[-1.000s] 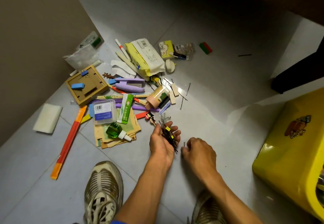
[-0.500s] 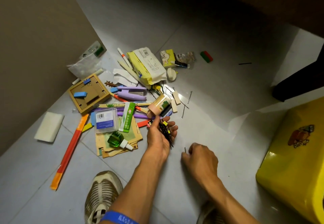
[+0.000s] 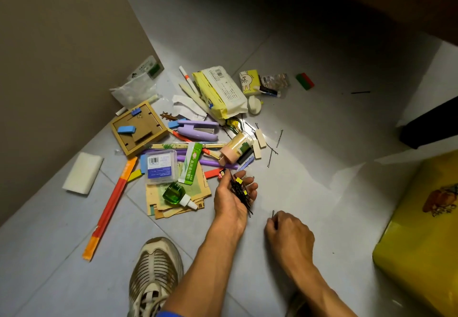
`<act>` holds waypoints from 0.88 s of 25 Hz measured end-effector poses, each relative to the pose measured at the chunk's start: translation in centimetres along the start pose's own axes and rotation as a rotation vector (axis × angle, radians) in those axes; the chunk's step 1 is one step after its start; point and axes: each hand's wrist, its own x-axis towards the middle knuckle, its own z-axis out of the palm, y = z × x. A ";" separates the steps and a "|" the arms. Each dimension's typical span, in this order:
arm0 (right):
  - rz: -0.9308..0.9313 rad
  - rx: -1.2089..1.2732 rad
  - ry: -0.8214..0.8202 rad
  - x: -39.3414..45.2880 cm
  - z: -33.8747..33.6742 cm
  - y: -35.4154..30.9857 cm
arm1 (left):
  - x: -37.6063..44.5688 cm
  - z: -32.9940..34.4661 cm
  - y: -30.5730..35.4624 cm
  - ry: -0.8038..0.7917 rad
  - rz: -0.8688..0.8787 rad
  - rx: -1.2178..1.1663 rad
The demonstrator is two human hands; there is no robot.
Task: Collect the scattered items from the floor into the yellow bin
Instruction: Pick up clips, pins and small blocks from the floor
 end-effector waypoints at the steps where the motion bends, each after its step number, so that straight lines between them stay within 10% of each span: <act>1: 0.006 0.019 -0.004 -0.1 0.3 -0.1 | 0.0 0.0 -0.2 -0.003 -0.006 -0.005; 18: -0.054 -0.125 -0.096 0.0 -0.8 -1.0 | -0.7 -0.7 -1.3 -0.001 -0.046 0.015; 22: 0.233 0.677 -0.190 2.3 -5.1 -2.4 | -0.4 -0.8 -1.1 -0.020 -0.038 0.005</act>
